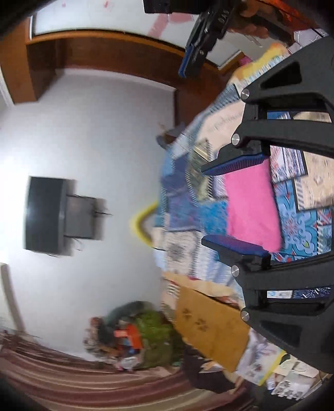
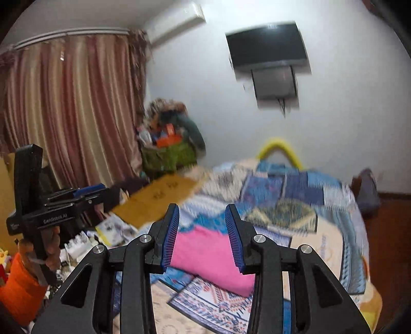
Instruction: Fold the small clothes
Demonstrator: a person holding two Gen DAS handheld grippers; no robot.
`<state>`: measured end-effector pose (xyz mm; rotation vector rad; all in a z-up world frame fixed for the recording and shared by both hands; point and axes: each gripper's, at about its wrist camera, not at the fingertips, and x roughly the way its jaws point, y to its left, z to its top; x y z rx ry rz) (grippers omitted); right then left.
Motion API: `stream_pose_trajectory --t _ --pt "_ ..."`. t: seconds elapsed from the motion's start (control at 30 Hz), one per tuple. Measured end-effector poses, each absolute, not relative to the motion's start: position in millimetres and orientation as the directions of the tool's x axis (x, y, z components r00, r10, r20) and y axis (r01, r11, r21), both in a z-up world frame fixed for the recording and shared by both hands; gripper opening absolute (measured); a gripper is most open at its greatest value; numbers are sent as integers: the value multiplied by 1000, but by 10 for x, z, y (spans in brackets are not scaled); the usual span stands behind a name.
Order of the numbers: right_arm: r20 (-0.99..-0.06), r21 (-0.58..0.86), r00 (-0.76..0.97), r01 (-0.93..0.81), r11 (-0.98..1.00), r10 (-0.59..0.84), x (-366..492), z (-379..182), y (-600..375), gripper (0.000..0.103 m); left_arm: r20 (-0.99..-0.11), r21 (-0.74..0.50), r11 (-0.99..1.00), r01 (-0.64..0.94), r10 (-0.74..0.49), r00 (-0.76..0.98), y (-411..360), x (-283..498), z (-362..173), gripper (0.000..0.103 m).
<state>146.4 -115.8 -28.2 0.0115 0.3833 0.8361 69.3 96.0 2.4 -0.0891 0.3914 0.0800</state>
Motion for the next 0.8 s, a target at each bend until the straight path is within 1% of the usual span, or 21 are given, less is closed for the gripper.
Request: stream_pose_trajectory --t 0.07,0.1,0.17,0.2,0.23,0.27,0.3,0.33,0.37,0.4,0.43,0.47,0.5,0.57,0.67,0.8 --pt "-278 133 623 -729 671 731 1256 -166 -1177 34 -336 -58 995 -84 60 940 841 530 137 48" --pt "-266 121 626 -732 670 733 1196 -142 -1179 34 -302 -41 996 -80 64 951 760 427 190 48" --pt "-233 86 643 -734 674 730 999 -55 -1190 34 -263 -13 997 -78 72 962 659 278 245 48" --pt "-216 76 652 -731 678 727 930 -32 -1198 38 -242 -2 997 -80 77 967 607 199 266 49" --pt "-201 69 659 -729 682 725 878 -21 -1209 40 -230 -1 997 -78 75 970 579 149 277 53" --pt "-182 62 669 -724 687 721 808 -6 -1225 45 -215 -4 997 -73 71 974 549 96 286 59" --pt "-169 57 676 -720 692 717 763 -2 -1234 47 -204 -4 997 -73 70 976 524 41 291 62" --pt "-160 54 683 -714 698 712 721 -5 -1245 48 -194 -2 997 -77 75 978 488 -10 290 70" --pt "-154 54 691 -708 704 706 698 -11 -1251 55 -194 4 997 -80 79 978 463 -33 288 76" --pt "-151 53 701 -698 714 697 668 -23 -1257 68 -195 8 996 -83 83 977 435 -64 293 79" --pt "-150 51 708 -692 721 690 663 -31 -1257 74 -192 8 996 -87 87 978 408 -92 296 85" --pt "-146 47 722 -677 734 676 649 -45 -1264 82 -188 6 996 -89 88 978 390 -113 298 91" --pt "-147 45 731 -669 742 667 652 -54 -1267 86 -185 3 996 -89 88 979 378 -126 298 93" --pt "-150 53 737 -660 750 659 683 -70 -1282 88 -184 3 996 -90 89 979 361 -146 302 98" --pt "-148 65 749 -644 762 646 670 -52 -1323 102 -182 -1 996 -94 92 979 347 -143 292 100" --pt "-142 56 763 -630 775 630 664 -32 -1344 102 -176 -16 995 -100 96 980 335 -178 282 101"
